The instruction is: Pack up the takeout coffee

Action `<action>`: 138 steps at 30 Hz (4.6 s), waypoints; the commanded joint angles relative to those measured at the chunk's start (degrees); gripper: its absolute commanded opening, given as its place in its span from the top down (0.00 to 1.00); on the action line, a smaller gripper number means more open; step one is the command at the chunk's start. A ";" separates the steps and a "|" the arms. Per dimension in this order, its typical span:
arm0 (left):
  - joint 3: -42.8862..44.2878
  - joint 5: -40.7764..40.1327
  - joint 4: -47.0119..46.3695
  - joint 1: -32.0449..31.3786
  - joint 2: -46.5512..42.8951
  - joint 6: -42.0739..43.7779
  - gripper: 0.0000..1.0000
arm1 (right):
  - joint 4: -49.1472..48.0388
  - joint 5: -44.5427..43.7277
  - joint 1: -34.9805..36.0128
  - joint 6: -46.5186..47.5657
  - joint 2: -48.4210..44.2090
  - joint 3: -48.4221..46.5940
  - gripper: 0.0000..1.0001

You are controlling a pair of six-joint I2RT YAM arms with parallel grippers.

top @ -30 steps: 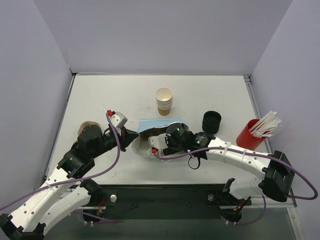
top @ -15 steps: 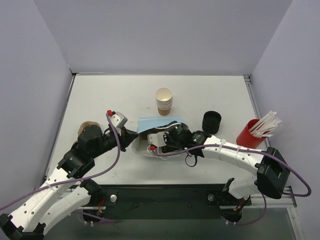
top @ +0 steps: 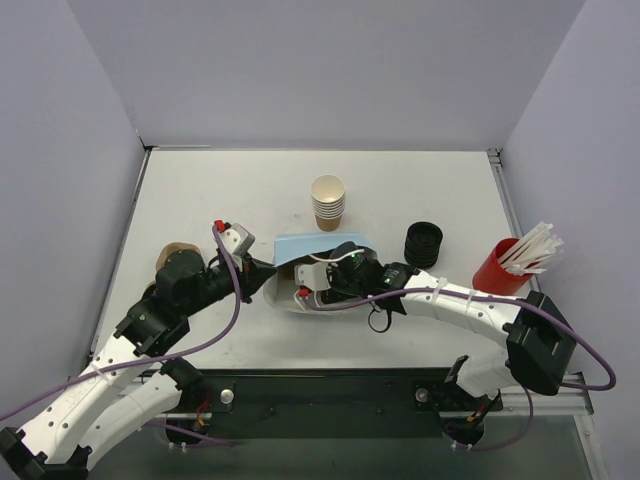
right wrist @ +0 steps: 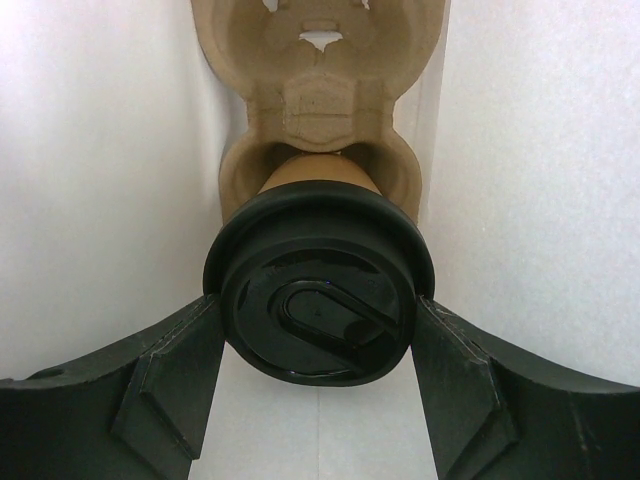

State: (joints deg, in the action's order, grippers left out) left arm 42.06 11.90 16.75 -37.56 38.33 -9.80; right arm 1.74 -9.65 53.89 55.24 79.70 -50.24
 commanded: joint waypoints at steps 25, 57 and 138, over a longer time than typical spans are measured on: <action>3.64 0.23 -0.14 -0.41 0.61 -1.18 1.00 | 0.99 -1.25 -2.12 -5.49 6.52 -1.88 0.56; 4.43 0.23 -0.32 -0.41 1.66 0.40 1.00 | 4.49 -2.66 -3.09 -9.01 5.29 -6.27 0.25; 11.90 -5.48 8.29 -0.41 7.99 1.45 1.00 | 15.22 3.67 -2.56 -13.93 -2.80 -11.72 0.04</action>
State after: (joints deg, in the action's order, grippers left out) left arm 51.33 8.12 22.63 -37.85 46.33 -9.32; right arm 15.73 -5.93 51.72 42.78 79.61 -59.33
